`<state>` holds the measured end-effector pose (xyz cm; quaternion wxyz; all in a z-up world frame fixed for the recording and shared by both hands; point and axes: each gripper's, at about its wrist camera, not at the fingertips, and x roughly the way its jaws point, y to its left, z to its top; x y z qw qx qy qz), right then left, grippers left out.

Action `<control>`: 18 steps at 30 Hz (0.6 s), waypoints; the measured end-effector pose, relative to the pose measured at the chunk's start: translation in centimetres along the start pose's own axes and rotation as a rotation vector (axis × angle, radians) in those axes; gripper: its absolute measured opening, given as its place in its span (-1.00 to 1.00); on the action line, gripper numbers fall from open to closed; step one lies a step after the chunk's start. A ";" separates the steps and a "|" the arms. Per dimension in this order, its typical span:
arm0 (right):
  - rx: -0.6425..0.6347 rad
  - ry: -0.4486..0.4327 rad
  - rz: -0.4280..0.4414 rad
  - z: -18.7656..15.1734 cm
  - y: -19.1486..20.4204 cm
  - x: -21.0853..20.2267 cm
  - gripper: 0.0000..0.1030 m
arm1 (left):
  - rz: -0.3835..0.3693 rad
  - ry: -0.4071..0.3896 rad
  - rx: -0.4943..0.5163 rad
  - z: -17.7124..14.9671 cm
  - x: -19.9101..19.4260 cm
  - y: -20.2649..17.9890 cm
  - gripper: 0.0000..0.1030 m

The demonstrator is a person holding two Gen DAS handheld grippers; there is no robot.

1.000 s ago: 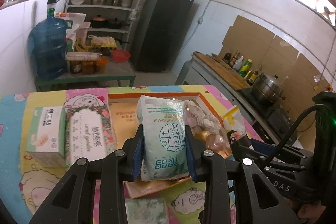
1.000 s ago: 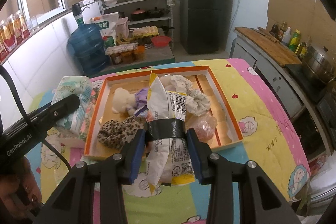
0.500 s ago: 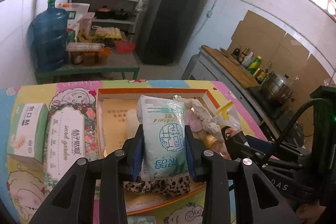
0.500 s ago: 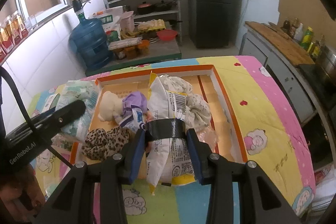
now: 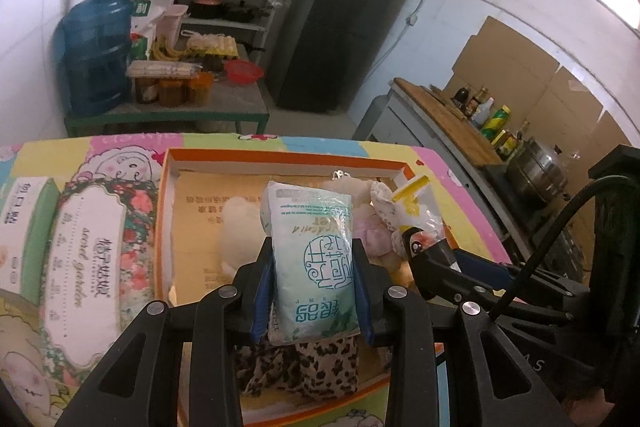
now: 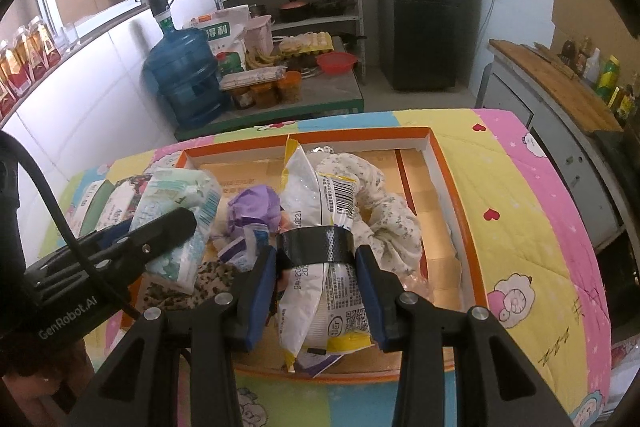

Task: Organize soft objects
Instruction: 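Carry the tissue pack and snack bag over the box with both tools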

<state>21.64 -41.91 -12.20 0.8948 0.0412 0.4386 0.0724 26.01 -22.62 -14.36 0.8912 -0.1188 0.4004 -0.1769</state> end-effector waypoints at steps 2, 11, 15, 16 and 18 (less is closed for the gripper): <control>0.000 0.007 0.001 0.0 -0.3 0.5 -0.20 | -0.001 0.007 -0.004 -0.1 0.7 0.0 -0.32; -0.019 0.029 0.005 0.0 -0.8 2.4 -0.19 | 0.002 0.050 -0.018 -0.6 3.7 0.4 -0.32; -0.002 0.058 0.022 -0.1 -1.2 3.5 -0.18 | 0.005 0.052 -0.004 -0.8 4.4 0.4 -0.32; 0.001 0.063 0.024 -0.1 -1.3 3.6 -0.18 | 0.006 0.054 -0.002 -0.8 4.5 0.4 -0.32; 0.007 0.070 0.024 -0.3 -1.4 3.8 -0.18 | 0.002 0.060 -0.003 -0.9 4.7 0.6 -0.30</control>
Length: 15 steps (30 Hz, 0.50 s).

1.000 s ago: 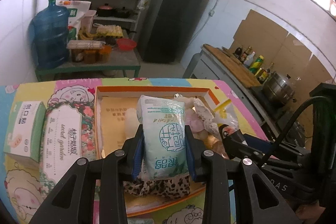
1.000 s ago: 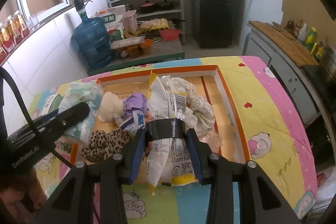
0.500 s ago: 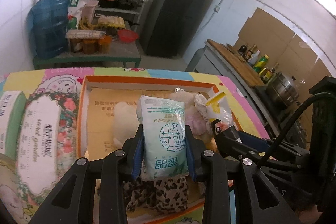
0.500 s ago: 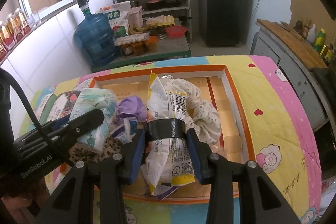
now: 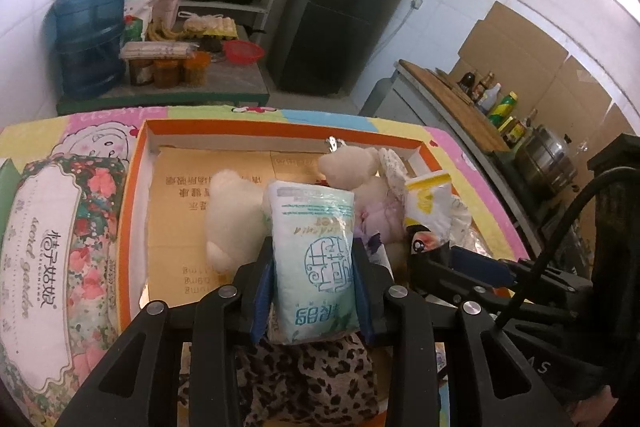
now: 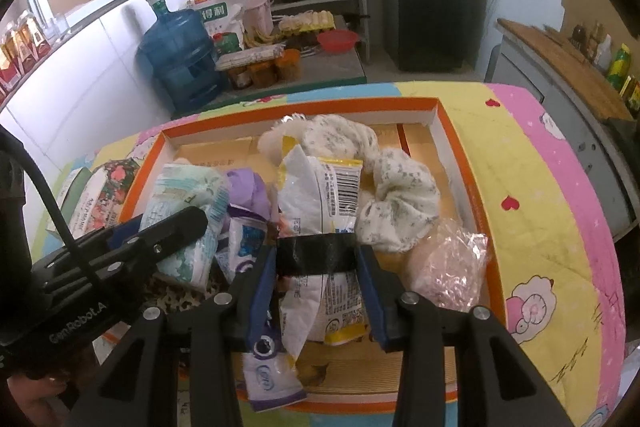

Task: Organize soft objects
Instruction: 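Carry the tissue pack and snack bag over the box with both tools, then lower both items into the box and open both tools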

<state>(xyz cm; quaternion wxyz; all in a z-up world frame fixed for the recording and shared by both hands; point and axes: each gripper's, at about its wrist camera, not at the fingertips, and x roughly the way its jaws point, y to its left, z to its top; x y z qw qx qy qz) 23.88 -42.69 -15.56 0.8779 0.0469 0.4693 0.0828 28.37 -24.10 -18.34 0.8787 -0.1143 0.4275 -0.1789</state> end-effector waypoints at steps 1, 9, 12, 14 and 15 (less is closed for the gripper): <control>0.001 -0.001 0.001 0.0 -0.1 0.0 -0.18 | -0.010 0.002 -0.004 0.0 0.1 0.2 -0.29; -0.006 -0.029 -0.019 0.0 0.3 -0.6 -0.04 | -0.006 0.005 -0.008 0.2 -0.2 0.4 -0.07; -0.005 -0.036 -0.026 0.1 0.3 -0.9 0.02 | -0.003 -0.005 -0.008 0.2 -0.5 0.5 0.01; 0.002 -0.041 -0.025 0.1 0.3 -1.1 0.05 | -0.001 -0.014 -0.006 0.3 -0.8 0.5 0.12; 0.007 -0.044 -0.025 0.2 0.2 -1.3 0.06 | 0.000 -0.019 -0.003 0.3 -0.9 0.5 0.15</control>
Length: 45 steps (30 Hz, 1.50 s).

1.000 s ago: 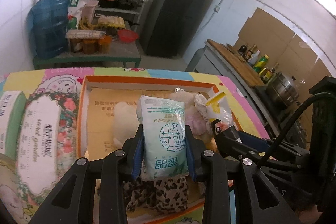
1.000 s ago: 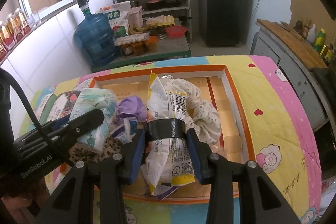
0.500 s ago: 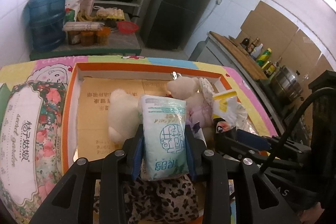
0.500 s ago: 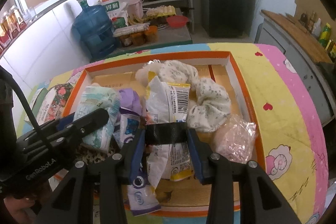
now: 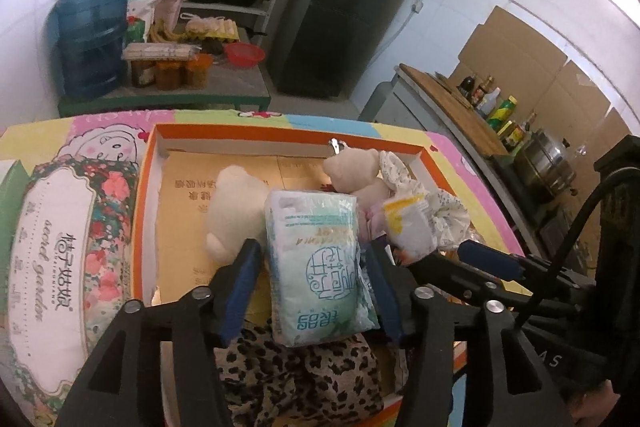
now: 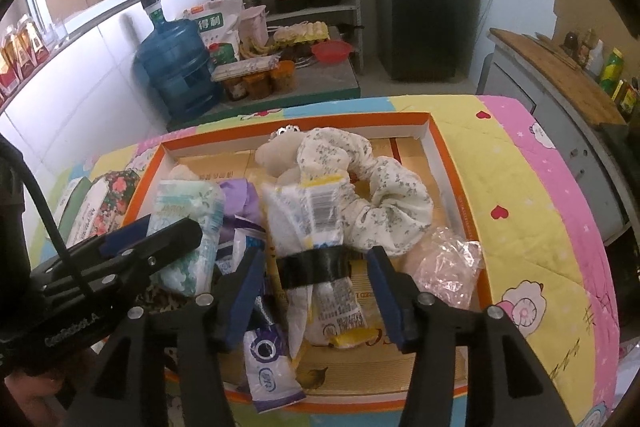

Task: Organize soft objects
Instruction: 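Lower both items into the box and open both tools, then withdraw both tools from the box toward the remaining items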

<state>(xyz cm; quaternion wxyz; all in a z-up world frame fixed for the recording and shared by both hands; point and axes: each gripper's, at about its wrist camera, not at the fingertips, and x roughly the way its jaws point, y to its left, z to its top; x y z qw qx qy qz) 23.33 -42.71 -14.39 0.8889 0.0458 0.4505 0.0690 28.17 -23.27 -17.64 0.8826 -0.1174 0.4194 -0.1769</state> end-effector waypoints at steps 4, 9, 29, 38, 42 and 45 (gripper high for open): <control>0.010 -0.012 -0.001 0.1 0.0 -0.6 0.07 | -0.008 -0.004 0.003 0.0 -0.5 -0.1 0.22; 0.016 -0.018 -0.005 -0.1 0.2 -1.2 0.07 | -0.012 -0.008 0.009 0.1 -1.1 -0.1 0.23; 0.018 -0.068 -0.022 -1.2 2.3 -4.9 0.07 | -0.045 -0.055 0.042 -0.4 -5.7 -0.4 0.23; 0.018 -0.084 -0.029 -2.5 4.7 -7.0 0.07 | -0.054 -0.080 0.057 -1.4 -9.4 0.5 0.23; 0.015 -0.093 -0.031 -3.1 6.0 -7.9 0.07 | -0.056 -0.091 0.055 -1.9 -11.1 1.3 0.23; 0.011 -0.100 -0.032 -3.6 7.0 -8.6 0.07 | -0.060 -0.102 0.055 -2.2 -12.5 2.0 0.23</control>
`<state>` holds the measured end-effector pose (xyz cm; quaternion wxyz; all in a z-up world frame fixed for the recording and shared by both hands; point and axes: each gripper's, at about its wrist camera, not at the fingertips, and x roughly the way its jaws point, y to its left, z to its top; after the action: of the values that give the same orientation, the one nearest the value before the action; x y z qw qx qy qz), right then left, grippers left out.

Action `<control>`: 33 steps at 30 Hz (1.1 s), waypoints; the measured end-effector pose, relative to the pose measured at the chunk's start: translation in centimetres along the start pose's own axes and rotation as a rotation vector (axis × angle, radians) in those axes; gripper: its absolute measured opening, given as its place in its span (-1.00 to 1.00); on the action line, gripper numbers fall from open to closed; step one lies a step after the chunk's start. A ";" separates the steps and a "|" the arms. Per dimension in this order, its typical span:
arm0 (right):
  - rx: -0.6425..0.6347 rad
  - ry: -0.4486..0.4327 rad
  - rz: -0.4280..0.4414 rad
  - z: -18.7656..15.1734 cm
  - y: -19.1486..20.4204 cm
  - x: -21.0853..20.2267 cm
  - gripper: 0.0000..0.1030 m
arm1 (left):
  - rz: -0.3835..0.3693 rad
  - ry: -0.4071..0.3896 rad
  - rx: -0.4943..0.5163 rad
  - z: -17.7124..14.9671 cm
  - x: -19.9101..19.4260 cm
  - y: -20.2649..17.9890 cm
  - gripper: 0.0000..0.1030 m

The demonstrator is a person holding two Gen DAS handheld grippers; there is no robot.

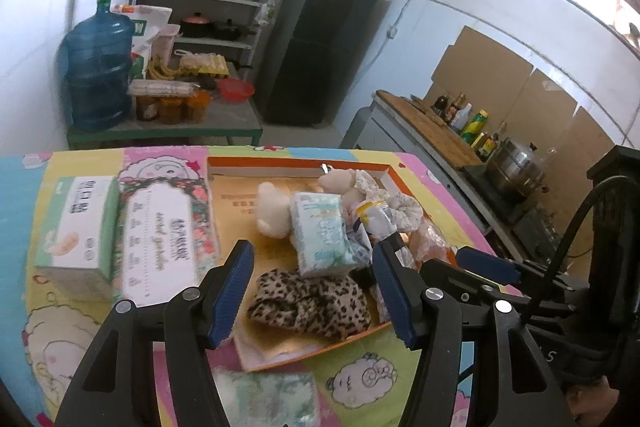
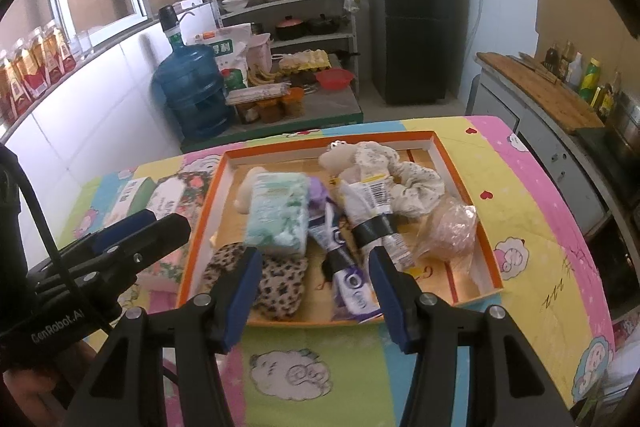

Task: Organize soft objects
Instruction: 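Withdraw both tools from the box toward the remaining items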

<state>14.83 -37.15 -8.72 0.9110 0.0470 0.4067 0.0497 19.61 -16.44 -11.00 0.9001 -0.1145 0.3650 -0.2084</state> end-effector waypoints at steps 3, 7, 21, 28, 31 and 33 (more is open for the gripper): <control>-0.004 -0.004 -0.001 -0.4 0.9 -0.6 0.07 | -0.003 -0.011 -0.002 -0.3 -1.5 0.8 0.23; -0.009 -0.009 -0.005 -1.0 2.5 -1.4 0.07 | -0.001 -0.027 -0.004 -0.6 -3.2 1.9 0.23; -0.023 0.004 -0.007 -3.7 7.6 -2.5 0.08 | 0.023 -0.043 -0.025 -2.7 -8.4 7.0 0.25; -0.011 -0.002 -0.028 -4.7 8.5 -3.0 0.08 | 0.015 -0.020 -0.030 -4.7 -9.6 8.4 0.25; 0.002 -0.007 -0.041 -5.1 8.5 -3.3 0.08 | -0.004 0.010 -0.026 -6.2 -9.6 8.5 0.25; 0.010 -0.005 -0.048 -5.4 8.3 -3.4 0.08 | -0.026 0.038 -0.020 -7.3 -9.4 8.7 0.25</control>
<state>8.11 -29.11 -8.78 0.9127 0.0419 0.4058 0.0256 10.93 -4.79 -13.49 0.8891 -0.1242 0.3826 -0.2185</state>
